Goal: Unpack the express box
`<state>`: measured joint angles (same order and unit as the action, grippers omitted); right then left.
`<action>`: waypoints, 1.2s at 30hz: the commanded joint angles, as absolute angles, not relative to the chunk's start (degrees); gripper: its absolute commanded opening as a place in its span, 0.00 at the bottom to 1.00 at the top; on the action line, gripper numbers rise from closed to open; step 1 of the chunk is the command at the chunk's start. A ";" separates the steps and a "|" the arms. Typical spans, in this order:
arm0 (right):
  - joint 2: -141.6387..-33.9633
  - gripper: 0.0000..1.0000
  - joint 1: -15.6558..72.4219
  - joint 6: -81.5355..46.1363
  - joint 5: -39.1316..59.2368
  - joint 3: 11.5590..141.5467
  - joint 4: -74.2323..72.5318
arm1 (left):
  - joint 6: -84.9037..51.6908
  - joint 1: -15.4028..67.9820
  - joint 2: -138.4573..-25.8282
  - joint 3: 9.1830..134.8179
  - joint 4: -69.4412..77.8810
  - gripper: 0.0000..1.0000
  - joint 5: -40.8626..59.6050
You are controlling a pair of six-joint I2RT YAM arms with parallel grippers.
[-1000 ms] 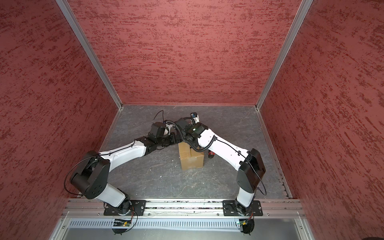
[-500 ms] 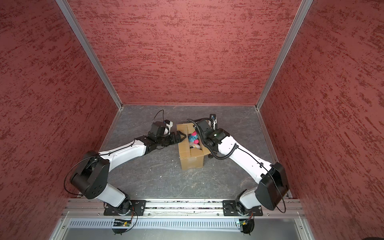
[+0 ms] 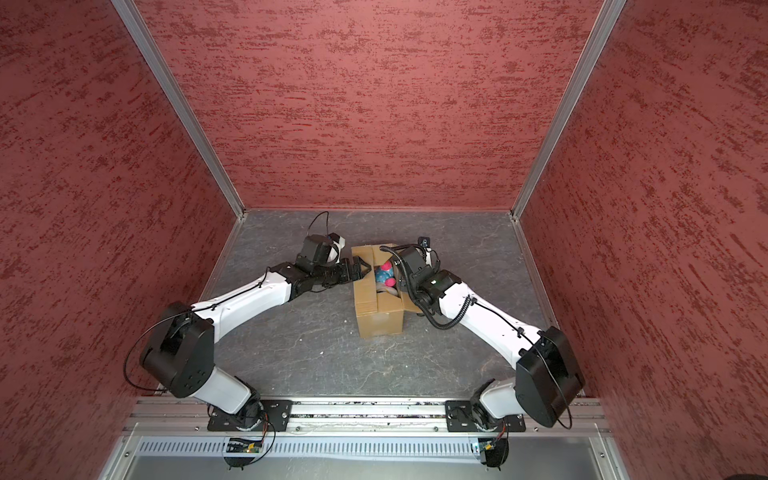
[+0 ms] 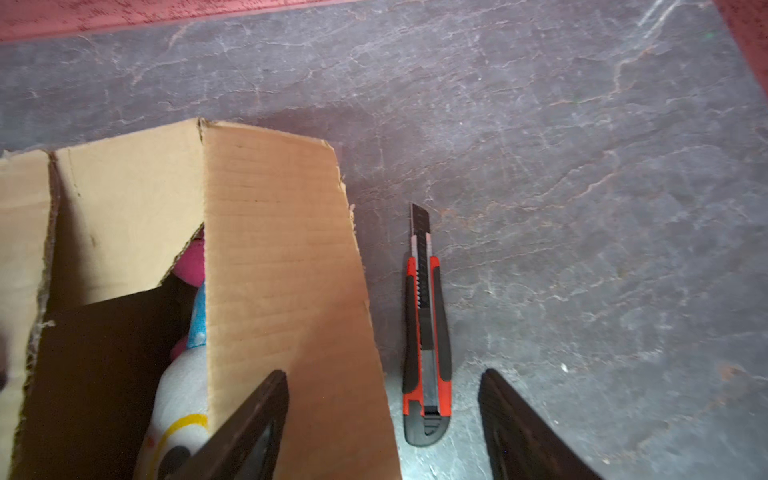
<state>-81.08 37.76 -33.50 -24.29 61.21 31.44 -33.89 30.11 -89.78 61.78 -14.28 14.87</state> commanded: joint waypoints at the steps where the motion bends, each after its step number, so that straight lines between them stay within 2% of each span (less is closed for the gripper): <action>1: -81.78 0.74 37.71 -34.76 -21.72 59.56 28.19 | -30.58 29.97 -88.44 65.01 -20.79 0.99 12.62; 17: -78.76 0.74 37.71 -36.80 -20.57 56.11 24.87 | -22.70 35.09 -91.24 83.52 -52.22 0.99 -1.10; 29: -78.57 0.74 37.70 -36.39 -20.26 55.47 24.01 | -19.11 39.76 -101.46 95.80 -60.82 1.00 -5.68; 36: -79.34 0.74 37.71 -36.46 -20.30 55.03 23.38 | -18.54 41.20 -103.19 98.42 -62.68 1.00 -9.85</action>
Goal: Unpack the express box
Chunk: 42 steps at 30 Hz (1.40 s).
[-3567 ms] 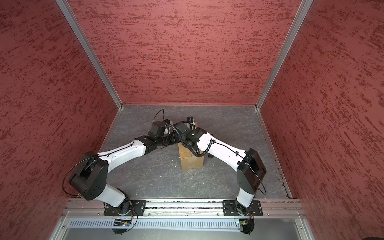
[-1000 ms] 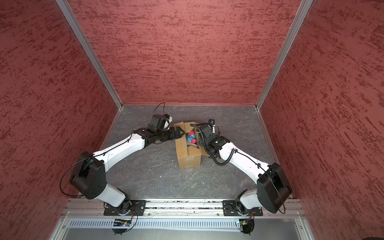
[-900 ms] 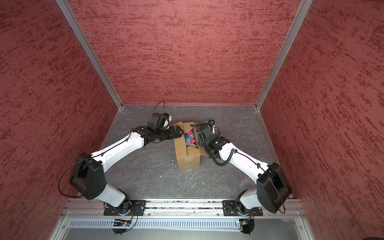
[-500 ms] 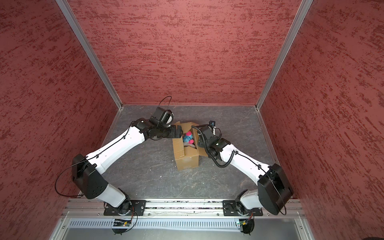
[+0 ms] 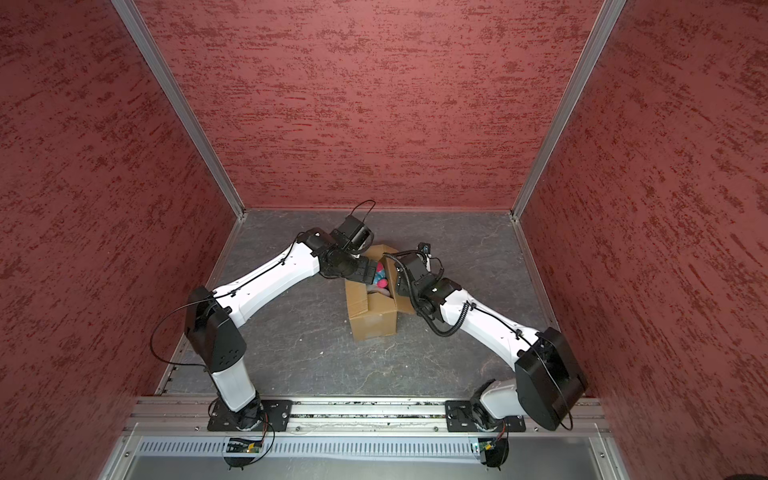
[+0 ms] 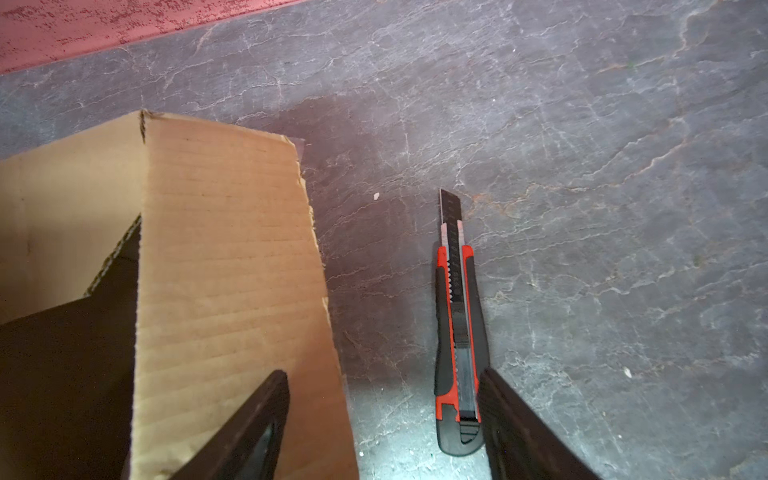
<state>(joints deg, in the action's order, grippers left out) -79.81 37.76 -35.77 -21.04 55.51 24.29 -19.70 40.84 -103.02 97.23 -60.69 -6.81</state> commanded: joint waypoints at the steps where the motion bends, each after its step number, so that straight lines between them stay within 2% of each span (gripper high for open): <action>1: -79.53 0.74 37.71 -36.39 -20.37 55.10 23.40 | -18.54 41.22 -103.05 98.31 -62.54 0.99 -10.17; 4: -80.02 0.74 37.70 -36.13 -20.39 55.45 23.55 | -18.58 41.31 -102.72 97.67 -61.97 0.91 -10.52; 11: -80.85 0.74 37.71 -35.77 -20.56 56.37 24.06 | -18.72 41.29 -101.87 96.03 -60.02 0.83 -10.81; 17: -81.36 0.74 37.71 -35.90 -20.65 57.02 24.60 | -18.72 41.13 -100.21 94.54 -58.11 0.68 -11.65; 26: -81.90 0.74 37.68 -35.97 -20.83 57.68 25.71 | -19.38 40.96 -95.89 89.99 -52.90 0.59 -11.95; 42: -78.83 0.73 37.86 -36.21 -20.30 60.85 28.56 | -20.54 39.51 -88.07 81.90 -43.87 0.36 -10.24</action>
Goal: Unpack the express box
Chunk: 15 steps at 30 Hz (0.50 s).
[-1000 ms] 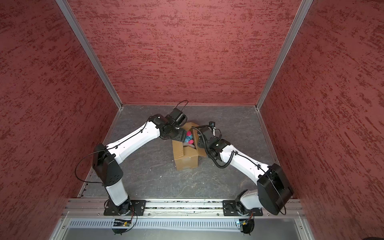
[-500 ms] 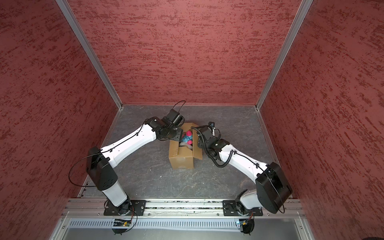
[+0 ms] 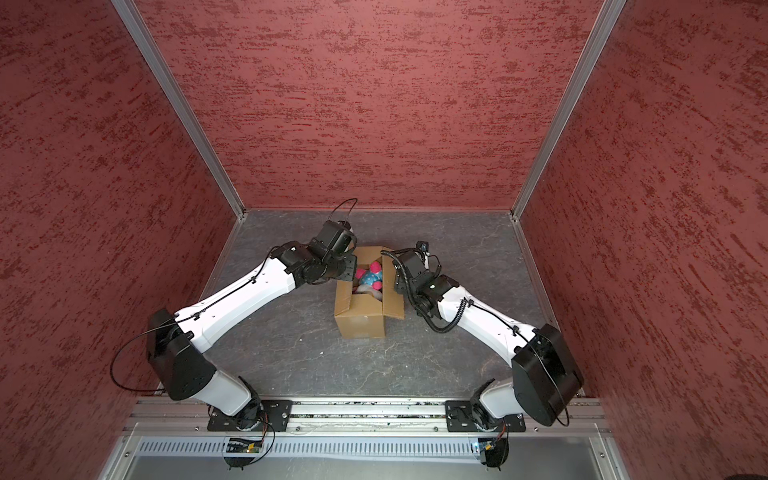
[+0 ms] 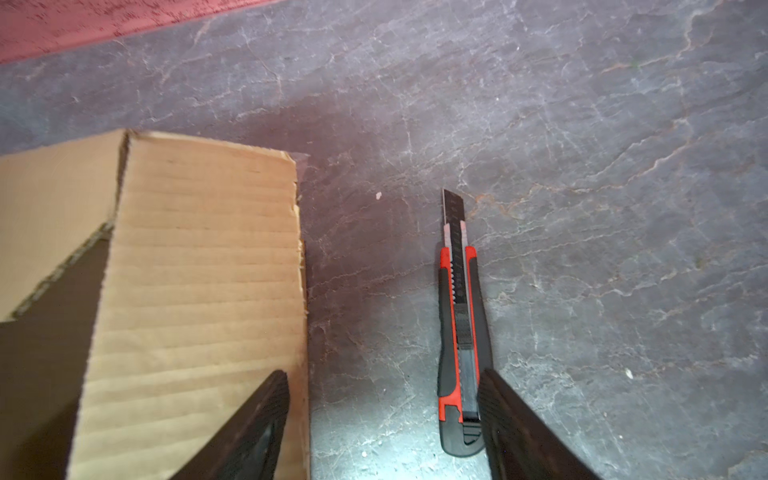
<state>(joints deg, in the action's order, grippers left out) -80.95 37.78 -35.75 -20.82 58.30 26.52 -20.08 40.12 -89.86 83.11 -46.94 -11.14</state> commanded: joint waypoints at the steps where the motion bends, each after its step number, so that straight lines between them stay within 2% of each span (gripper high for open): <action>1: -78.58 0.74 38.01 -36.21 -20.30 61.27 28.90 | -20.64 39.32 -87.67 81.37 -43.41 0.35 -9.94; 3: -78.20 0.74 38.38 -36.17 -20.62 62.39 30.16 | -20.75 38.90 -87.04 80.65 -42.81 0.35 -9.46; 8: -78.86 0.73 40.69 -36.62 -24.69 67.92 36.62 | -20.57 38.43 -86.31 79.90 -42.28 0.44 -9.01; 15: -82.97 0.74 44.76 -38.16 -30.90 77.59 46.40 | -20.31 38.32 -85.63 78.88 -40.88 0.46 -7.95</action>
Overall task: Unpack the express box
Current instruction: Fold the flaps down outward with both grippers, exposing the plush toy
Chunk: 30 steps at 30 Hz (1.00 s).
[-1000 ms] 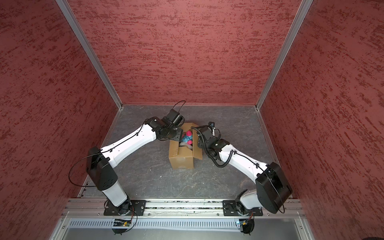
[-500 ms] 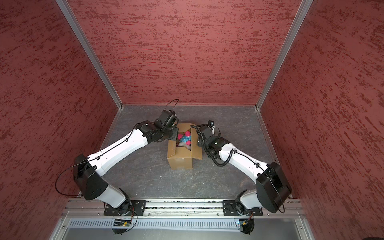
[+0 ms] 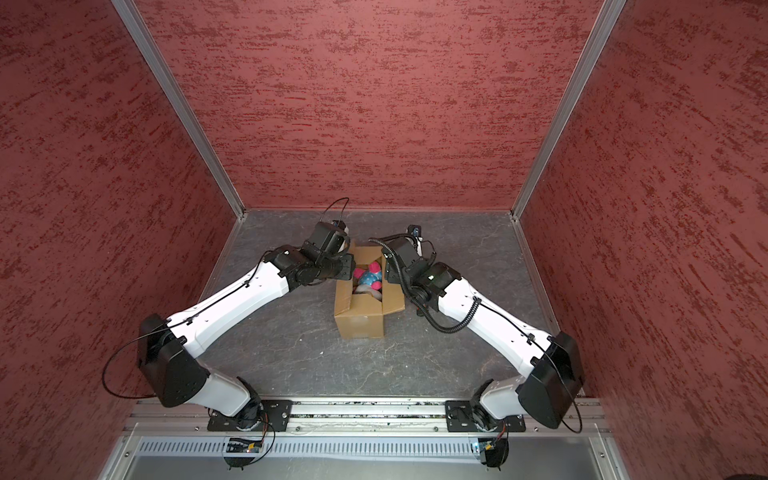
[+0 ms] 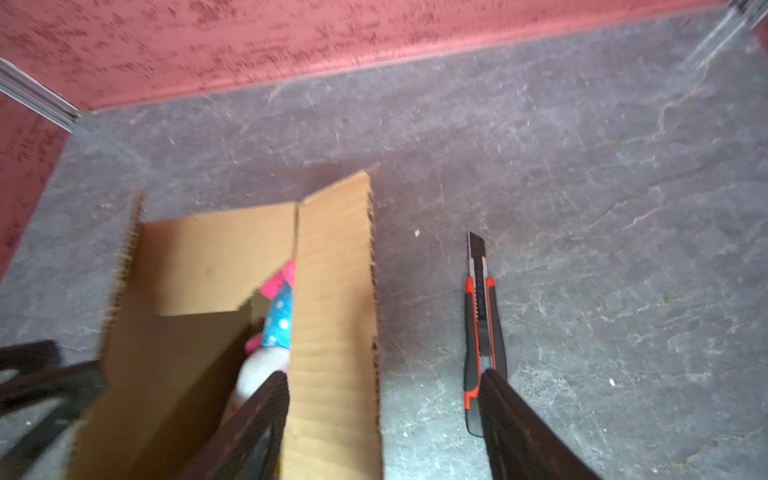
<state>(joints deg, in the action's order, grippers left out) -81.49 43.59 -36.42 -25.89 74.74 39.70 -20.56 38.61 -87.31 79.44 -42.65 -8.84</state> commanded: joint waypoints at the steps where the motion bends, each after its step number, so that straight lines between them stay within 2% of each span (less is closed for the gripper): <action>1: -84.58 0.74 45.27 -38.43 -31.71 78.66 47.51 | -20.31 38.32 -85.45 78.76 -40.65 0.46 -7.78; 22: -90.86 0.75 46.93 -36.41 -25.19 79.37 38.56 | -20.35 38.14 -85.78 77.53 -39.20 0.47 -6.17; 30: -90.14 0.74 46.93 -35.13 -27.53 82.21 41.51 | -20.48 37.97 -85.63 77.20 -38.78 0.47 -5.63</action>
